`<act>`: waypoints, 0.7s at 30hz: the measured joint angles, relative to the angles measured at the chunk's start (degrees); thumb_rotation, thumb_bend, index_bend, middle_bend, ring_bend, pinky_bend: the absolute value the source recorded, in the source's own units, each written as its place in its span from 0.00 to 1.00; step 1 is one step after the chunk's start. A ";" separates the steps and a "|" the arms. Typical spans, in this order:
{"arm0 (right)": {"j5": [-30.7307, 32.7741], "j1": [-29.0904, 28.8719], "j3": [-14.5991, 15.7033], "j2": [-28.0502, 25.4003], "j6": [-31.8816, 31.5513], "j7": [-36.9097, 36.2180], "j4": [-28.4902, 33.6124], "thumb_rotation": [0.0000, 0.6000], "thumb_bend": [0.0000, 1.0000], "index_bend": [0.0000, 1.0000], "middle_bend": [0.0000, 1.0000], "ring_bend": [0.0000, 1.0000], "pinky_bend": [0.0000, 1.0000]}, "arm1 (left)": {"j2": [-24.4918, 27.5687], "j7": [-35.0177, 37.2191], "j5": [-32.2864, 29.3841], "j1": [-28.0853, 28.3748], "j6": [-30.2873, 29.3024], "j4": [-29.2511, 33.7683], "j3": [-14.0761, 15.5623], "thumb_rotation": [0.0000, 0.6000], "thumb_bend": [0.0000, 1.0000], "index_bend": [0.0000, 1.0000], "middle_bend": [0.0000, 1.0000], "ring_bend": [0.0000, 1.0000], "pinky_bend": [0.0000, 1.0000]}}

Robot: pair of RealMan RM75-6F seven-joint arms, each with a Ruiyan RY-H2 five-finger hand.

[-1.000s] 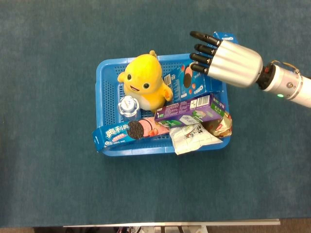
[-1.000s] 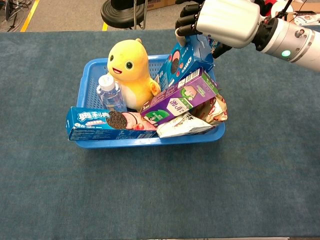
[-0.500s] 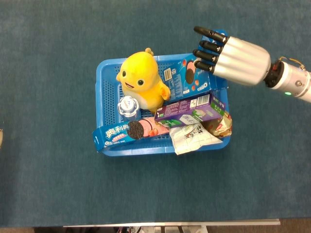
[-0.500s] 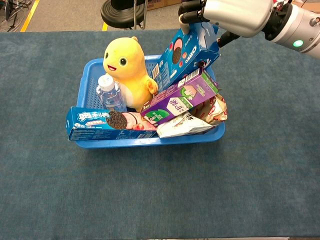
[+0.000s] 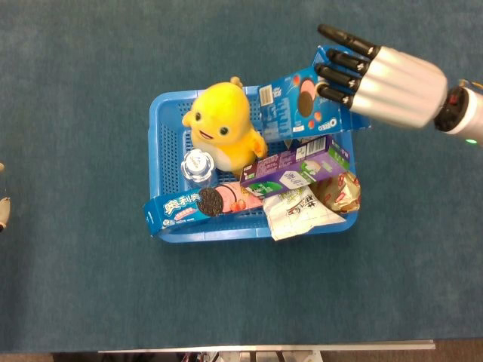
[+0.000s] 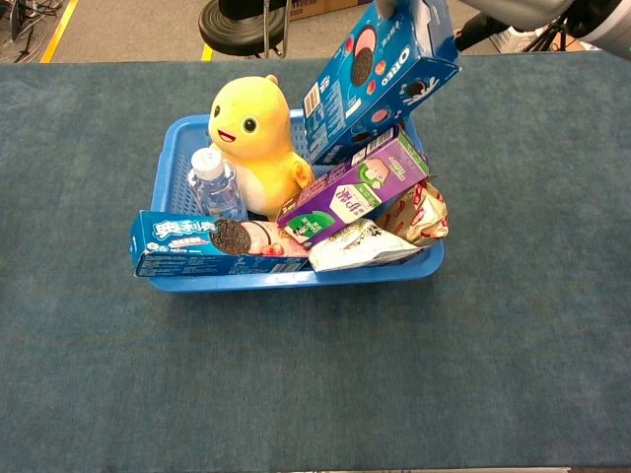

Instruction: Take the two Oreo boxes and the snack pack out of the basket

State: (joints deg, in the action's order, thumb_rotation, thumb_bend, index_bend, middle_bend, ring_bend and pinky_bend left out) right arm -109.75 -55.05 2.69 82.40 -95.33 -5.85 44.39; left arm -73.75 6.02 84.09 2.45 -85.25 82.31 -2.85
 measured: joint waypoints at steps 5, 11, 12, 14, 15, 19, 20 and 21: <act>0.12 1.26 -0.75 -3.68 -1.11 2.92 4.33 1.00 0.00 0.58 0.63 0.43 0.20 | 0.16 -0.62 -0.03 0.17 -0.03 0.61 -0.11 1.00 0.34 0.32 0.19 0.11 0.36; 0.12 2.74 -1.91 -7.88 -2.47 6.24 8.74 1.00 0.00 0.58 0.63 0.43 0.20 | 0.43 -1.37 -0.04 0.52 0.04 1.42 -0.33 1.00 0.34 0.32 0.19 0.11 0.36; 0.08 2.92 -2.09 -8.48 -2.65 6.73 9.42 1.00 0.00 0.58 0.63 0.43 0.20 | 0.49 -1.54 0.03 0.61 0.04 1.61 -0.36 1.00 0.34 0.32 0.19 0.11 0.36; -0.04 3.34 -2.51 -9.90 -2.98 7.83 11.05 1.00 0.00 0.58 0.63 0.43 0.20 | 0.54 -1.72 0.11 0.73 0.03 1.83 -0.40 1.00 0.34 0.32 0.19 0.11 0.36; -0.10 3.52 -2.70 -10.51 -3.11 8.29 11.76 1.00 0.00 0.58 0.63 0.43 0.20 | 0.57 -1.90 0.15 0.82 0.06 2.00 -0.41 1.00 0.34 0.32 0.19 0.11 0.36; -0.46 4.33 -3.57 -13.43 -3.54 10.46 15.02 1.00 0.00 0.58 0.63 0.43 0.20 | 0.59 -2.41 0.21 1.11 0.26 2.39 -0.43 1.00 0.34 0.32 0.19 0.11 0.36; -0.55 4.50 -3.78 -14.06 -3.63 10.95 15.70 1.00 0.00 0.58 0.63 0.43 0.20 | 0.57 -2.52 0.23 1.18 0.32 2.47 -0.43 1.00 0.34 0.32 0.19 0.11 0.36; -0.65 4.66 -3.99 -14.68 -3.72 11.39 16.39 1.00 0.00 0.58 0.63 0.43 0.20 | 0.54 -2.66 0.24 1.27 0.40 2.56 -0.43 1.00 0.34 0.32 0.19 0.11 0.36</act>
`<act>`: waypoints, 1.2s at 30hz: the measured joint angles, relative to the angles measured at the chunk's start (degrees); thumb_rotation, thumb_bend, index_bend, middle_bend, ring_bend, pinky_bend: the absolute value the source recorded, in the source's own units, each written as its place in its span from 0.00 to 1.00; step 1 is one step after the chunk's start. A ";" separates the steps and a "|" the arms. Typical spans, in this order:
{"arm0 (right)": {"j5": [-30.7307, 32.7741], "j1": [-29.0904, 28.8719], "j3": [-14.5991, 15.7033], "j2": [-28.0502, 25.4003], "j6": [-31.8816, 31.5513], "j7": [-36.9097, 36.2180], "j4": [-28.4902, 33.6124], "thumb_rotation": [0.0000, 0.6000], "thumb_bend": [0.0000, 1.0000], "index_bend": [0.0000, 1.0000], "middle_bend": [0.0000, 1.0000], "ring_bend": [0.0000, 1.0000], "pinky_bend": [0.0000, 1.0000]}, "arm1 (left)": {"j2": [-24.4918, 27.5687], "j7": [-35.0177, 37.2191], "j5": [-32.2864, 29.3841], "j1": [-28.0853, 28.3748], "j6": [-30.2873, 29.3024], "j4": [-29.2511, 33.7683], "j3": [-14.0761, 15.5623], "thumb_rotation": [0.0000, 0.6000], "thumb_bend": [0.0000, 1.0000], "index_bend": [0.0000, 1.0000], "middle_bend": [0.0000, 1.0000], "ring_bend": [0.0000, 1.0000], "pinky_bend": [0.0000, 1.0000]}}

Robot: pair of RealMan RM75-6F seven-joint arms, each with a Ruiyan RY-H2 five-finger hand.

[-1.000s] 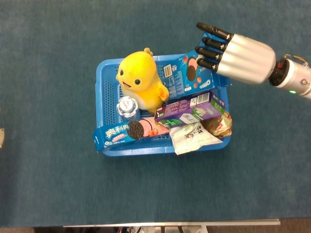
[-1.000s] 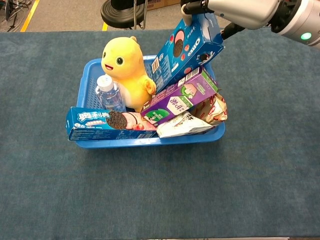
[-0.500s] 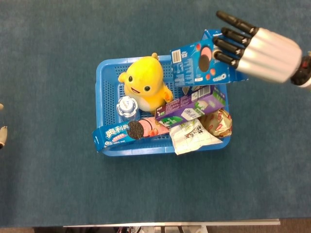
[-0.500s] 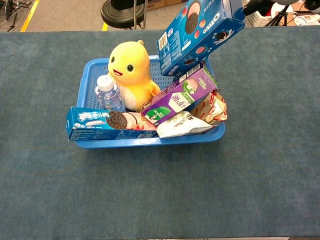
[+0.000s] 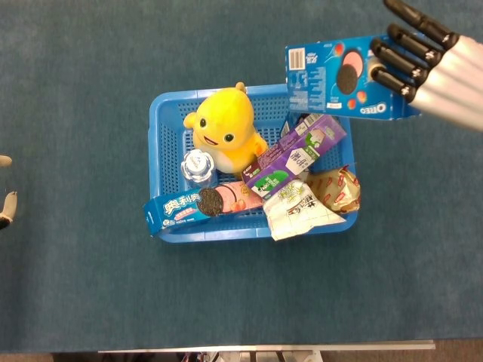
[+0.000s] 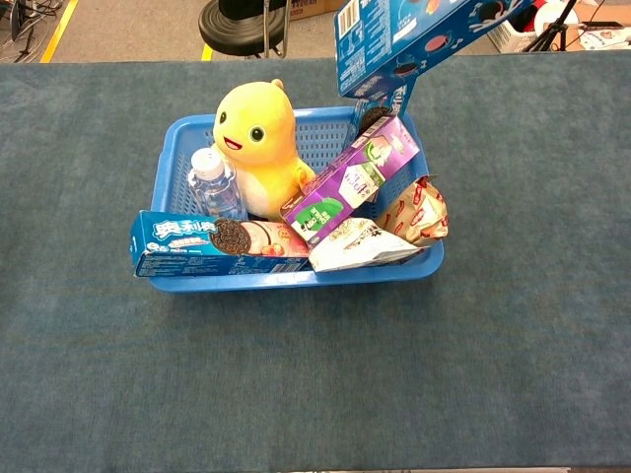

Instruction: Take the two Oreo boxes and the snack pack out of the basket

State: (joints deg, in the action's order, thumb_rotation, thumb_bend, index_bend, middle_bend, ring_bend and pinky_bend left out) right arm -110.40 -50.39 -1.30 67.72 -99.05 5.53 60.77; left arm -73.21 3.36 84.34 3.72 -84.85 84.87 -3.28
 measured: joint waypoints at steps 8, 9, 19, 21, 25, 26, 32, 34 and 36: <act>-0.89 2.31 -1.48 -5.23 -0.80 3.74 6.14 1.00 0.00 0.58 0.63 0.43 0.20 | -0.32 -0.68 0.05 0.56 0.41 0.39 -0.03 1.00 0.34 0.32 0.19 0.11 0.36; -0.98 2.70 -1.55 -5.76 -0.88 4.10 6.80 1.00 0.00 0.58 0.63 0.43 0.21 | -0.36 -0.76 0.04 0.62 0.44 0.41 -0.04 1.00 0.34 0.32 0.19 0.11 0.36; -0.91 7.47 -0.32 -11.67 2.08 8.99 20.13 1.00 0.00 0.58 0.65 0.46 0.26 | -0.72 -1.15 -0.67 0.99 1.32 0.34 -0.01 1.00 0.34 0.32 0.19 0.11 0.36; -0.35 8.30 0.16 -13.33 4.33 11.10 24.47 1.00 0.00 0.58 0.66 0.47 0.26 | -0.80 -1.38 -0.62 1.21 1.51 0.46 0.00 1.00 0.34 0.32 0.19 0.11 0.36; 1.02 10.08 1.03 -17.71 11.10 18.91 35.60 1.00 0.00 0.60 0.67 0.48 0.28 | -0.99 -1.42 -0.48 1.48 1.67 0.59 0.02 1.00 0.34 0.32 0.19 0.11 0.36; 1.34 10.46 1.18 -18.60 12.65 20.91 37.86 1.00 0.00 0.61 0.67 0.48 0.29 | -1.03 -1.41 -0.51 1.53 1.76 0.56 0.02 1.00 0.34 0.32 0.19 0.11 0.36; 5.25 13.01 1.69 -23.34 22.81 33.08 49.98 1.00 0.00 0.62 0.68 0.50 0.32 | -1.24 -1.11 -0.85 1.64 2.17 0.12 0.14 1.00 0.34 0.32 0.19 0.11 0.36; 7.70 13.82 1.63 -24.41 25.50 35.81 52.74 1.00 0.00 0.62 0.68 0.50 0.32 | -1.30 -0.80 -0.98 1.57 2.18 -0.09 0.20 1.00 0.34 0.32 0.19 0.11 0.36; 9.88 14.50 1.48 -25.07 27.31 37.49 54.47 1.00 0.00 0.62 0.68 0.50 0.32 | -1.40 -0.49 -1.14 1.49 2.25 -0.43 0.28 1.00 0.34 0.32 0.19 0.11 0.36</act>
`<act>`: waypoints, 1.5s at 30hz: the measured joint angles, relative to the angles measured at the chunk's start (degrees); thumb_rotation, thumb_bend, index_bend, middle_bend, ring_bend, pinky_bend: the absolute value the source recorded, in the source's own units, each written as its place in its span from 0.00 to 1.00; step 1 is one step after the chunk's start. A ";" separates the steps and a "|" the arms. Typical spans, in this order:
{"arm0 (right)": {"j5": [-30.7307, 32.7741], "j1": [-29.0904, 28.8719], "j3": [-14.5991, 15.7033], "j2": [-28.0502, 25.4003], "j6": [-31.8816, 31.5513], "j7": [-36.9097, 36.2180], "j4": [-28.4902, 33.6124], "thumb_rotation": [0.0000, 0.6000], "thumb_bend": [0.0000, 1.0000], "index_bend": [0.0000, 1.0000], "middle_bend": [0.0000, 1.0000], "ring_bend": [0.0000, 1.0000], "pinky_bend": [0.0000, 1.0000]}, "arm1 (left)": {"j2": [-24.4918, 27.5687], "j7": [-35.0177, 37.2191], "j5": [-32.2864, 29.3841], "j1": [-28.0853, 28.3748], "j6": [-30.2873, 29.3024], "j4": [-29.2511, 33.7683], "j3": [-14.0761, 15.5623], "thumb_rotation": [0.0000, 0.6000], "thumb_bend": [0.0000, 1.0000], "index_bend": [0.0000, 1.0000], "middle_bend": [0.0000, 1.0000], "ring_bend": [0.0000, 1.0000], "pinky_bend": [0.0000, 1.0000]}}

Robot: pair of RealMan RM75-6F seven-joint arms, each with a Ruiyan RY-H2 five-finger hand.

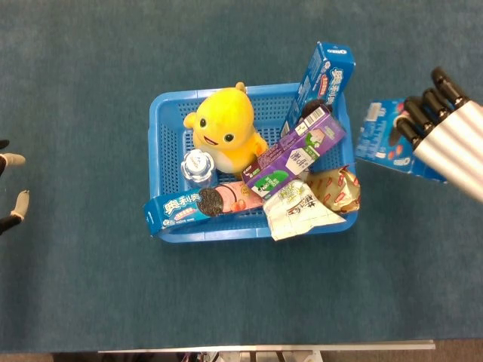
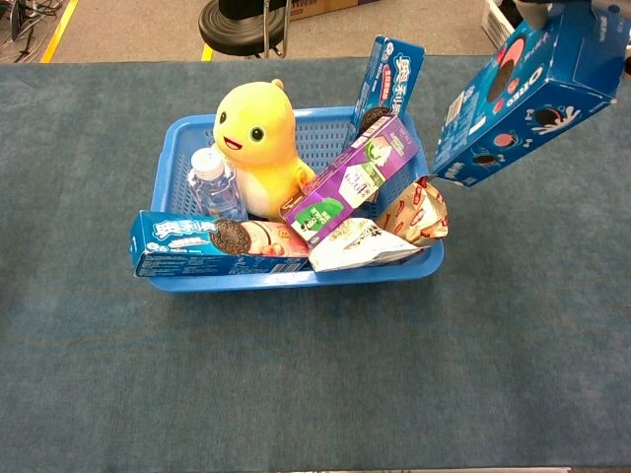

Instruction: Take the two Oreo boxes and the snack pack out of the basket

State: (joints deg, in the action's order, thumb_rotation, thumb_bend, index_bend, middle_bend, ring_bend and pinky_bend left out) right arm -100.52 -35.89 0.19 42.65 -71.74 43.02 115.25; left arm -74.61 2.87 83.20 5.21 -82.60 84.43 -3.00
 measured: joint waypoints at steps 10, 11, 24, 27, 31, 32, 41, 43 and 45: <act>4.17 3.52 0.05 0.29 5.19 -0.09 1.09 1.00 0.00 0.62 0.65 0.49 0.33 | -0.46 1.26 -0.46 -0.28 0.05 -1.21 0.15 1.00 0.34 0.32 0.19 0.11 0.36; 4.17 3.86 0.11 0.36 5.21 -0.48 0.95 1.00 0.00 0.62 0.64 0.49 0.33 | -0.47 1.32 -0.50 -0.30 0.05 -1.25 0.15 1.00 0.34 0.32 0.19 0.11 0.36; 1.17 8.73 0.88 -1.38 2.77 -4.85 2.00 1.00 0.00 0.07 0.19 0.11 0.33 | -0.53 0.77 -0.39 0.04 0.26 -0.94 0.08 1.00 0.34 0.32 0.19 0.11 0.36; -0.45 9.33 0.85 -1.45 2.01 -7.01 1.59 1.00 0.00 0.01 0.15 0.08 0.33 | -0.47 0.45 -0.57 0.19 0.50 -0.77 0.00 1.00 0.34 0.32 0.19 0.11 0.36; -3.22 10.13 0.53 -0.97 -0.01 -10.29 0.10 1.00 0.00 0.00 0.14 0.07 0.33 | -0.41 0.38 -0.81 0.26 0.67 -0.68 -0.07 1.00 0.34 0.32 0.19 0.11 0.36; -3.72 10.28 0.37 -0.73 -0.63 -10.97 -0.35 1.00 0.00 0.00 0.14 0.07 0.33 | -0.41 0.39 -0.85 0.26 0.69 -0.68 -0.06 1.00 0.34 0.32 0.19 0.11 0.36; -4.33 11.55 -3.45 5.87 -7.95 -15.97 -7.36 1.00 0.00 0.04 0.19 0.07 0.33 | -0.49 0.75 -0.90 0.17 0.63 -0.86 0.02 1.00 0.34 0.32 0.19 0.11 0.36; -2.12 11.45 -4.43 7.29 -7.78 -17.02 -8.32 1.00 0.00 0.04 0.19 0.07 0.33 | -0.45 0.91 -0.88 0.12 0.55 -0.89 0.04 1.00 0.34 0.32 0.19 0.11 0.36; 0.51 11.13 -5.34 8.48 -7.09 -18.25 -8.96 1.00 0.00 0.04 0.19 0.07 0.32 | -0.42 1.15 -0.87 0.02 0.46 -0.91 0.08 1.00 0.34 0.32 0.19 0.11 0.36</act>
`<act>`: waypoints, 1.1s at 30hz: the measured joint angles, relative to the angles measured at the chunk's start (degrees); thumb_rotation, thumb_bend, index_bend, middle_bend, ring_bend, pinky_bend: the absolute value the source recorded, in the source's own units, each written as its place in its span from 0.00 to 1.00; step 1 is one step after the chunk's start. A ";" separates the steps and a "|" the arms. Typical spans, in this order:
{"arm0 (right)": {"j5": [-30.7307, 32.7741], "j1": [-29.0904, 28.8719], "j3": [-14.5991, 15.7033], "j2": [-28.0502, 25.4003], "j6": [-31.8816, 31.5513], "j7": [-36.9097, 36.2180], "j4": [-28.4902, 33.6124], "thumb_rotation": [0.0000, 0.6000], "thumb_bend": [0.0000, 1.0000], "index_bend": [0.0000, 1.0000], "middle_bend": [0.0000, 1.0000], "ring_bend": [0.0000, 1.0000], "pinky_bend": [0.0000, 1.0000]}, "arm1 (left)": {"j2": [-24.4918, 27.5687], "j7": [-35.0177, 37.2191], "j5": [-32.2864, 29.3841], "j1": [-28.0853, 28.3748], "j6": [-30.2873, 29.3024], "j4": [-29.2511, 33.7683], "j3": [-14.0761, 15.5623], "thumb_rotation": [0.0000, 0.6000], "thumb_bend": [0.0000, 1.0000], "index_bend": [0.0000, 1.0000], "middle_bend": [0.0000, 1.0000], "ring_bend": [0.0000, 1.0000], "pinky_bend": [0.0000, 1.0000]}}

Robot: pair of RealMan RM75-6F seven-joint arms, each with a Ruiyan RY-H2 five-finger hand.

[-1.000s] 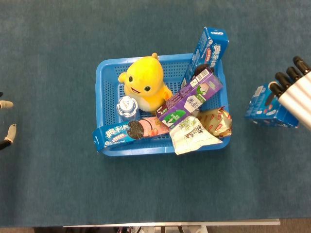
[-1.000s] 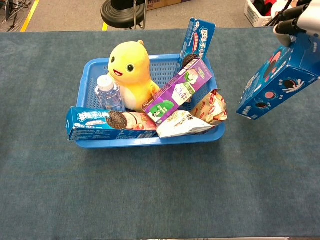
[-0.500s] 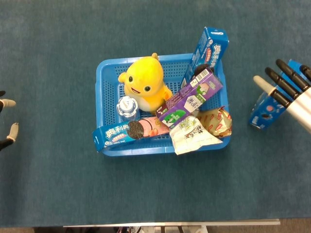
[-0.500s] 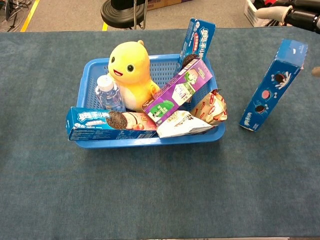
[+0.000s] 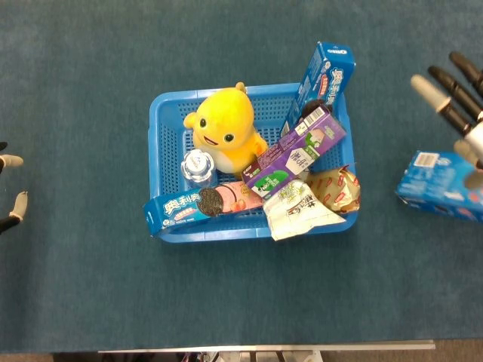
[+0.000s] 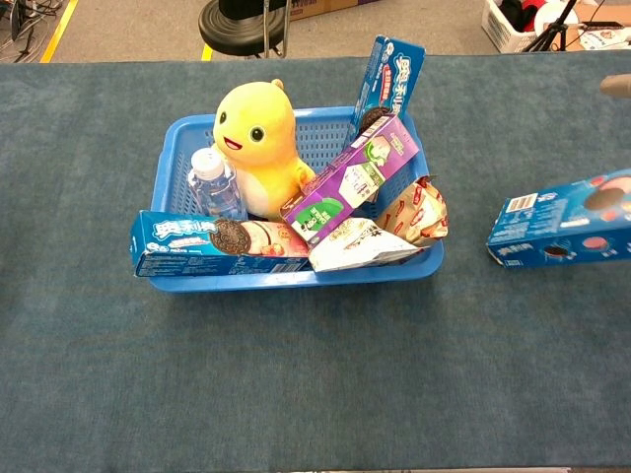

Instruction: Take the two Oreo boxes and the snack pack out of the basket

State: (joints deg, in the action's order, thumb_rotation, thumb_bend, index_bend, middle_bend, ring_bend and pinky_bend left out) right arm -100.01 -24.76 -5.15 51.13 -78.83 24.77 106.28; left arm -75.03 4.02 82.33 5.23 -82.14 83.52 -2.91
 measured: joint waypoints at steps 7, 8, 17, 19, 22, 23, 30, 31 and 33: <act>10.78 -4.48 -4.63 6.05 7.09 -5.68 -6.93 1.00 0.00 0.05 0.19 0.07 0.31 | 0.14 1.26 -0.25 -0.25 -0.06 -0.59 -0.01 1.00 0.34 0.32 0.19 0.11 0.36; 11.51 -5.21 -5.11 7.01 8.00 -6.34 -8.22 1.00 0.00 0.06 0.19 0.07 0.31 | 0.18 1.42 -0.26 -0.29 -0.09 -0.69 -0.02 1.00 0.34 0.32 0.19 0.11 0.36; 19.40 -11.16 -8.75 16.92 15.31 -16.17 -19.51 1.00 0.00 0.07 0.19 0.07 0.31 | 0.18 2.42 -0.18 -0.45 0.00 -1.47 0.16 1.00 0.34 0.32 0.19 0.11 0.36; 20.44 -12.06 -9.42 18.65 16.36 -19.19 -21.45 1.00 0.00 0.07 0.19 0.07 0.31 | 0.08 2.85 -0.34 -0.50 0.17 -1.86 0.19 1.00 0.34 0.32 0.19 0.11 0.36; 21.97 -13.06 -10.50 20.57 17.61 -24.38 -22.95 1.00 0.00 0.07 0.19 0.07 0.31 | -0.09 3.67 -0.66 -0.64 0.39 -2.58 0.21 1.00 0.34 0.32 0.19 0.11 0.36; 22.43 -13.34 -10.83 21.02 18.05 -26.12 -23.32 1.00 0.00 0.07 0.19 0.07 0.31 | -0.14 3.92 -0.73 -0.69 0.43 -2.80 0.22 1.00 0.34 0.32 0.19 0.11 0.36; 25.90 -15.50 -12.83 23.21 23.10 -38.21 -25.63 1.00 0.00 0.07 0.19 0.07 0.30 | -0.69 5.14 -0.84 -1.03 0.55 -4.05 0.39 1.00 0.34 0.32 0.19 0.11 0.36; 26.24 -15.81 -13.04 23.39 23.92 -39.80 -25.86 1.00 0.00 0.07 0.19 0.07 0.30 | -0.73 5.16 -0.81 -1.02 0.56 -4.10 0.39 1.00 0.34 0.32 0.19 0.11 0.36; 26.55 -16.30 -13.27 23.60 25.10 -42.02 -26.23 1.00 0.00 0.07 0.19 0.07 0.30 | -0.81 5.13 -0.67 -0.93 0.66 -4.18 0.40 1.00 0.34 0.32 0.19 0.11 0.36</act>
State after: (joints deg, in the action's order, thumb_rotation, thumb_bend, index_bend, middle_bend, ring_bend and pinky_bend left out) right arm -73.45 -41.06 -18.43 74.72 -53.73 -17.25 80.05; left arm -75.84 9.14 81.66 4.31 -81.48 79.34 -2.52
